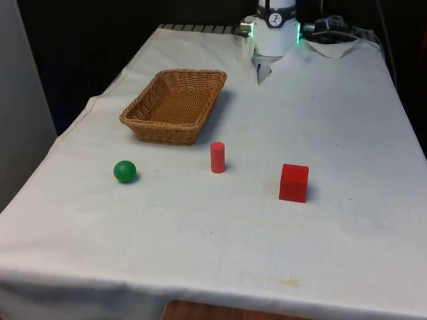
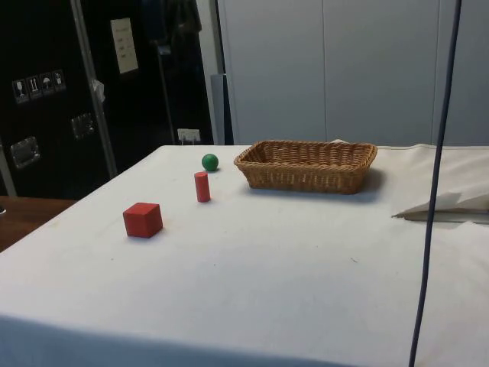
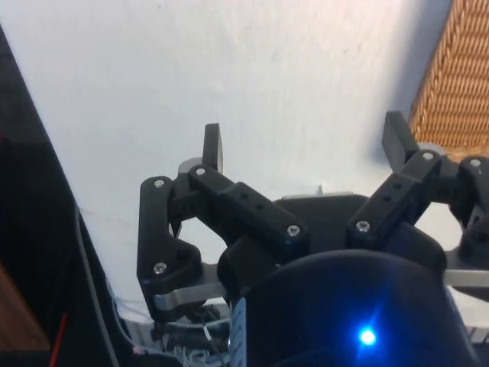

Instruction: Pick up the object to the left of the cylinder and place it into the basket.

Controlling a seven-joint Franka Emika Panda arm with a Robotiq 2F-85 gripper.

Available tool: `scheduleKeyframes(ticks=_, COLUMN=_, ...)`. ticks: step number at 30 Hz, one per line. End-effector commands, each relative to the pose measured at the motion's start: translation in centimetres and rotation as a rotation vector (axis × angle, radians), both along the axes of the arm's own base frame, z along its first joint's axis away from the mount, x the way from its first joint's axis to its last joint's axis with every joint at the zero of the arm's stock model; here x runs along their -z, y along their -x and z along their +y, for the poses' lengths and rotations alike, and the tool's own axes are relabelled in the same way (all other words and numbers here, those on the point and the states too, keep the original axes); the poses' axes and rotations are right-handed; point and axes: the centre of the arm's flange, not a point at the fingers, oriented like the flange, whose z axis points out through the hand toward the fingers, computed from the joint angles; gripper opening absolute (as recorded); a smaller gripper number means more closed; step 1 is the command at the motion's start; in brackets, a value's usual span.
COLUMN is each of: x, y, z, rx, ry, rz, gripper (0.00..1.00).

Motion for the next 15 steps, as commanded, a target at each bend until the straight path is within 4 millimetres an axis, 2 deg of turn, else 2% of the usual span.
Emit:
scheduleKeyframes(ticks=1, x=0.1, y=-0.4, z=0.4, rx=0.002, ry=0.0, rz=-0.012, gripper=1.0)
scheduleKeyframes(ticks=5, x=0.4, y=-0.7, z=0.5, rx=-0.002, ry=0.004, rz=-0.021, gripper=1.0)
scheduleKeyframes(ticks=8, x=1.3, y=-1.7, z=1.2, rx=0.002, ry=0.004, rz=-0.046, gripper=1.0)
scheduleKeyframes(ticks=15, x=2.5, y=-2.7, z=2.1, rx=0.001, ry=0.009, rz=-0.071, gripper=1.0)
